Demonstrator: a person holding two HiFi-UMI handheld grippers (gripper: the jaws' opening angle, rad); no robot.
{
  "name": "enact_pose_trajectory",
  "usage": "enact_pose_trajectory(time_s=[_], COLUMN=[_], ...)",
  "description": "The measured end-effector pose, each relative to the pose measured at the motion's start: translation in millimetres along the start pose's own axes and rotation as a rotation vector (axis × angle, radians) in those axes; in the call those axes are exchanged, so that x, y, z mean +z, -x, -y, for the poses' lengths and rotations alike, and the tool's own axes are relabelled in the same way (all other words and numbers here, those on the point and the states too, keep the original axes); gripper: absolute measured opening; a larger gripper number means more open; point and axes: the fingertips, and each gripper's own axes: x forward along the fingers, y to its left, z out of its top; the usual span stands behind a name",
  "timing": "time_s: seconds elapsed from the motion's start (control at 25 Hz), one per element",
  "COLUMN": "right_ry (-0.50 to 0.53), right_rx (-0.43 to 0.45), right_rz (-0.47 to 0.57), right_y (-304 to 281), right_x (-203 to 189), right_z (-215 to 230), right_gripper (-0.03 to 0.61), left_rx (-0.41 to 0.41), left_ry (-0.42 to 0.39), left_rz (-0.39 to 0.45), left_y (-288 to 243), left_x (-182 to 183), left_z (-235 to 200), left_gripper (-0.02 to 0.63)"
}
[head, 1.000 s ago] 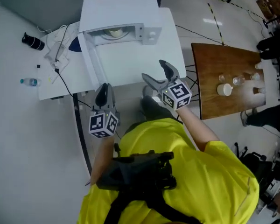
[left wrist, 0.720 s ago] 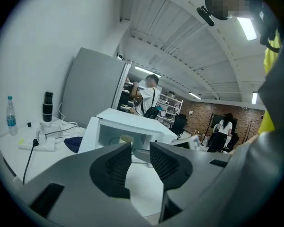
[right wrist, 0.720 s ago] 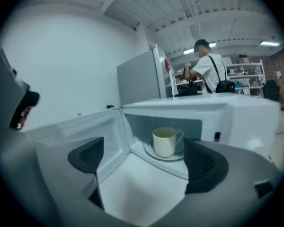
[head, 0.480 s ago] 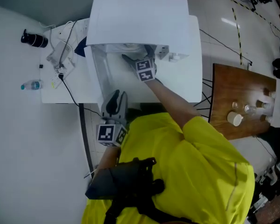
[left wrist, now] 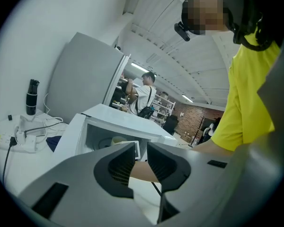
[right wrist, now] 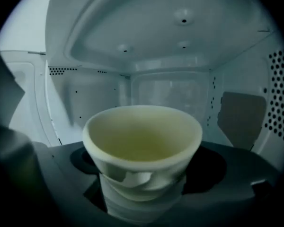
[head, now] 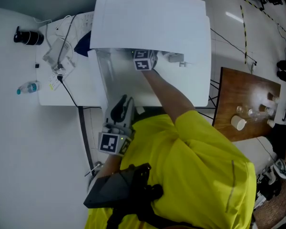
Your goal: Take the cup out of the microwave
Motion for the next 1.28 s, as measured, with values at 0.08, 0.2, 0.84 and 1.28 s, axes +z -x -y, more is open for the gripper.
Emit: enact_pose_trajectory(time_s=[0.08,0.2,0.84,1.28], right_ry=[0.011,0.009,0.052,0.068], right_rx=[-0.025,-0.004,0.43,0.509], right_rz=[-0.014,-0.005,0.077,0.259], right_y=[-1,6,330,336], right_x=[2,-1,78,210], right_z=[5,5,-50,-165], right_gripper=[0.468,0.465,0.465,0.465], left_rx=[-0.009,-0.023,-0.019,0.085], left_ry=[-0.003,0.009,-0.037,-0.024], left_rz=[-0.004,0.0,0.029,0.175], left_y=[3,4,-5,102], left_x=[3,8,38,91], left_z=[-4,-11,-11,-106], left_gripper=[0.084,0.077,0.077,0.077])
